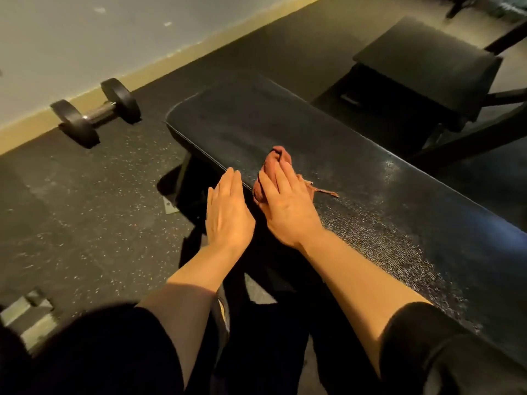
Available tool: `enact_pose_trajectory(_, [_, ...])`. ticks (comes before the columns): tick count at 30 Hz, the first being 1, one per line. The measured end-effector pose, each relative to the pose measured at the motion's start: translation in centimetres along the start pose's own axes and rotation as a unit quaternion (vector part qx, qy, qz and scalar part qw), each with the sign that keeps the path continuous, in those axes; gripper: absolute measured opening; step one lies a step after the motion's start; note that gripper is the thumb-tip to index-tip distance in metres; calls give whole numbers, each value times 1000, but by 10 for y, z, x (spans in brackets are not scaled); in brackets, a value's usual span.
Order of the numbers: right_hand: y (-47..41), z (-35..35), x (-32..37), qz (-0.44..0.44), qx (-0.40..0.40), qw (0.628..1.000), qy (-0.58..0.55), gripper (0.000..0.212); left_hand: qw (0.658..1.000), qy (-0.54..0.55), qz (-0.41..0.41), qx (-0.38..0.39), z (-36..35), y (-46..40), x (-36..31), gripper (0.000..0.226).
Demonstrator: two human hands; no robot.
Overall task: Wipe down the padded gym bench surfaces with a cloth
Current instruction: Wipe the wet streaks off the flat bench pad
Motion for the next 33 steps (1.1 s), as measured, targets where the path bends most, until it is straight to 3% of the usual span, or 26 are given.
enact_pose_trajectory(7, [-62,-2,43,24,-5,999,26,67,999,28,3,-18,17,-44,45,70])
enact_pose_trajectory(14, [-101,-3,66,30,4,999,39,66,993,102,4,-53,18,-58,59,58])
enact_pose_trajectory(18, [-87,-4,76,111,-65,992,20,66,982,173,63,-51,21,-57,72,59])
enact_pose_trajectory(20, [-76,-4,96,172,-92,980,-29,65,950,268,137,-80,27,-59,92,49])
enact_pose_trajectory(23, [-71,6,121,176,-91,966,-167,67,871,405,249,-127,40,-49,114,38])
enact_pose_trajectory(27, [-51,42,144,186,-81,950,-239,83,810,510,261,-122,88,-20,98,24])
enact_pose_trajectory(30, [-22,85,150,157,-20,948,-275,97,832,514,193,-74,139,3,65,18])
enact_pose_trajectory(33, [8,141,148,81,-14,928,-363,85,852,498,149,-59,196,23,38,28])
Point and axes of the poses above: each hand's wrist, its own y-axis away from the middle knuckle, its own z-axis out of the back of the hand, x = y × z, the point moved 9 cm from there along -y, towards the middle knuckle, and after that the axes turned 8 degrees about y, right-handed, at the moved point
